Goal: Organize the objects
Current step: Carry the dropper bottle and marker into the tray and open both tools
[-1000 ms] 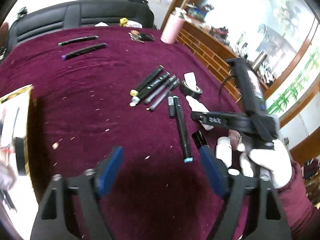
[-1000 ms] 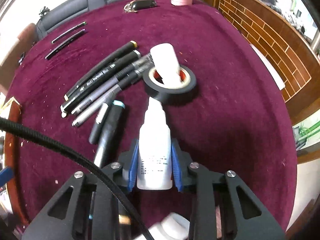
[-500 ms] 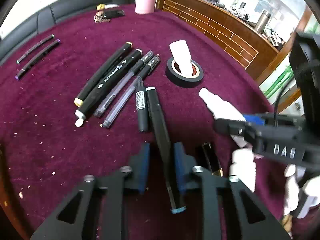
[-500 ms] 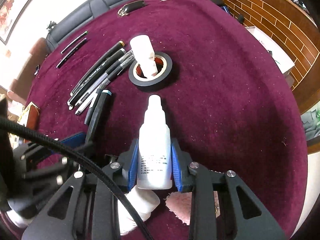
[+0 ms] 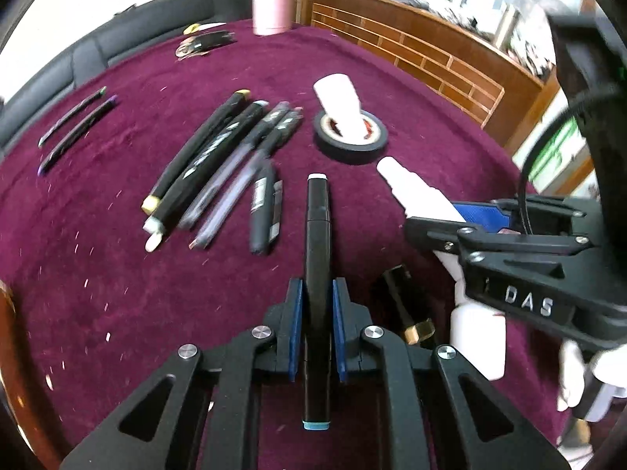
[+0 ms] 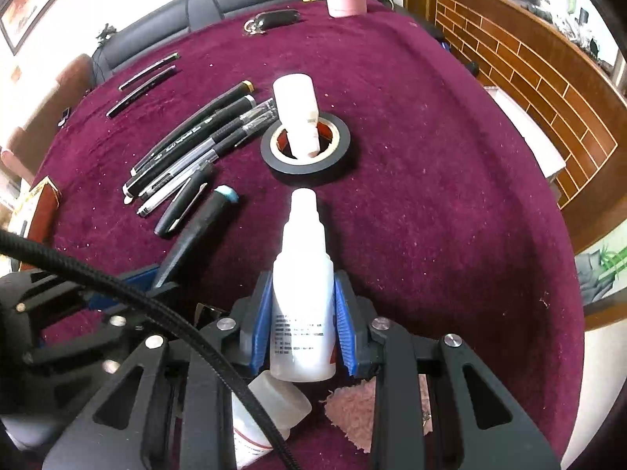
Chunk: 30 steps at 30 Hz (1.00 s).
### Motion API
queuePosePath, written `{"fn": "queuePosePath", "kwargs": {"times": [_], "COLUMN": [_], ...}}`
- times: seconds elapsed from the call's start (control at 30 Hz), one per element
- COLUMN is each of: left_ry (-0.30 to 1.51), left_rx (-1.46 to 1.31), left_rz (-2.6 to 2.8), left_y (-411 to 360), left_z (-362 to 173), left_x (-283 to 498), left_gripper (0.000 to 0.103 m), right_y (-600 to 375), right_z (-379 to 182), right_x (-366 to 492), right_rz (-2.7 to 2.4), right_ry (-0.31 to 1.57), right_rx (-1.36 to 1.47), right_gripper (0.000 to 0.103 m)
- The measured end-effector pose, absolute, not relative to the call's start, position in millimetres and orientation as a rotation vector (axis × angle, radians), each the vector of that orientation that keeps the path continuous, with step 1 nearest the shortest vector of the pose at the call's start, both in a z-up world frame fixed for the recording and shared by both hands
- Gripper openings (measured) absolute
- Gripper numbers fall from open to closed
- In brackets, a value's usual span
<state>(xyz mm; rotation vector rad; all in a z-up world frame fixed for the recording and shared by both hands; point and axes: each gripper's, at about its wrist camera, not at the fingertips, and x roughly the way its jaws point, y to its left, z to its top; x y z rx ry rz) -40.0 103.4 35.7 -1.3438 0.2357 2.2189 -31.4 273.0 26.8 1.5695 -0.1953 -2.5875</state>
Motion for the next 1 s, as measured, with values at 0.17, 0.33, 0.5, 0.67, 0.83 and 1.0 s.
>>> {"fn": "queuePosePath", "kwargs": {"times": [0.17, 0.33, 0.5, 0.67, 0.83, 1.0], "left_ry": [0.067, -0.058, -0.194, -0.287, -0.388, -0.497], "left_rx": [-1.326, -1.255, -1.179, -1.16, -1.199, -1.266], "left_rz": [2.231, 2.274, 2.331, 2.426, 2.525, 2.579], "left_y": [62.2, 18.9, -34.5, -93.6, -155.2, -205.5], "left_z": [49.7, 73.2, 97.5, 110.3, 100.1, 77.5], "left_x": [-25.8, -2.0, 20.6, 45.8, 62.9, 74.0], "left_gripper": [0.011, 0.011, 0.011, 0.011, 0.011, 0.011], "right_y": [284.7, 279.4, 246.2, 182.7, 101.6, 24.9], "right_z": [35.9, 58.9, 84.7, 92.4, 84.3, 72.8], "right_x": [-21.9, -11.4, 3.5, 13.2, 20.2, 22.6], "right_rz": [-2.529, -2.499, -2.417, -2.275, -2.115, -1.984], "right_ry": [-0.387, -0.472, -0.479, -0.446, -0.405, -0.366], "right_rx": [1.483, 1.376, 1.293, 1.278, 1.29, 1.327], "right_gripper": [0.027, 0.027, 0.027, 0.027, 0.028, 0.028]}}
